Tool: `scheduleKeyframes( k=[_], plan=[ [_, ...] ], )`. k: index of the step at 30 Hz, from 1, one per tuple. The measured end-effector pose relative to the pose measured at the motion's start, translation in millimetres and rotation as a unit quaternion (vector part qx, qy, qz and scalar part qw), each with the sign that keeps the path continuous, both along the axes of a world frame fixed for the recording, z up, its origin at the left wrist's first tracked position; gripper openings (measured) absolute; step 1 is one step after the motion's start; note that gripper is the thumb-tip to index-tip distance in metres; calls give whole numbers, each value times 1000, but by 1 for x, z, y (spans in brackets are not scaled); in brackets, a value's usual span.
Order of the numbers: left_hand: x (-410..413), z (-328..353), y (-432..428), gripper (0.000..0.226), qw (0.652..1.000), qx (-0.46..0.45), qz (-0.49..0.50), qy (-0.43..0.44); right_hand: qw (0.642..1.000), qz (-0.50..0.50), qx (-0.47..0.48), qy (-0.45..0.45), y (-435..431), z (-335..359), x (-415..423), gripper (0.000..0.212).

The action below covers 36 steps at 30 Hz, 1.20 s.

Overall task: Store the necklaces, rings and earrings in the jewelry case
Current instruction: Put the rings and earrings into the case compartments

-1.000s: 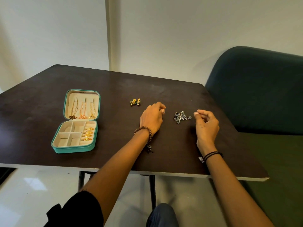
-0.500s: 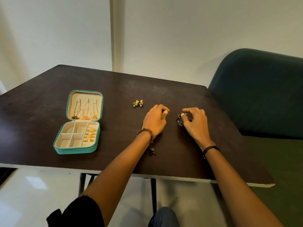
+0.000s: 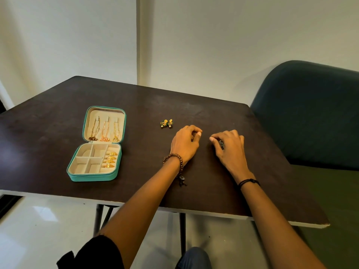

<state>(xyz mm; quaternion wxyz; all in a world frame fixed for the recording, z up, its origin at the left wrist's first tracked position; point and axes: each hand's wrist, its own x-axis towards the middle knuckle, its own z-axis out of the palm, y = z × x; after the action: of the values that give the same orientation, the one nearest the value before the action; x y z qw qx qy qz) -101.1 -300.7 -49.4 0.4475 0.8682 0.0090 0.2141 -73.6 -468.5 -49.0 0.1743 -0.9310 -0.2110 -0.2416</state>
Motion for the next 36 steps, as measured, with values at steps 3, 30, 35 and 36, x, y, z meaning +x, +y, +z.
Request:
scheduleKeyframes(
  k=[3, 30, 35, 36],
  plan=[
    [-2, -1, 0, 17, 999, -42, 2, 4, 987, 27, 156, 28, -3, 5, -6, 13],
    [-21, 3, 11, 13, 987, -152, -53, 17, 889, 91, 418, 164, -8, 8, -20, 29],
    [-31, 5, 19, 13, 985, -157, -38, 53, 909, 91, 360, 187, 15, 7, -29, 28],
    [-33, 6, 21, 13, 985, -156, -35, 58, 912, 94, 350, 192, 21, 8, -31, 26]
  ],
)
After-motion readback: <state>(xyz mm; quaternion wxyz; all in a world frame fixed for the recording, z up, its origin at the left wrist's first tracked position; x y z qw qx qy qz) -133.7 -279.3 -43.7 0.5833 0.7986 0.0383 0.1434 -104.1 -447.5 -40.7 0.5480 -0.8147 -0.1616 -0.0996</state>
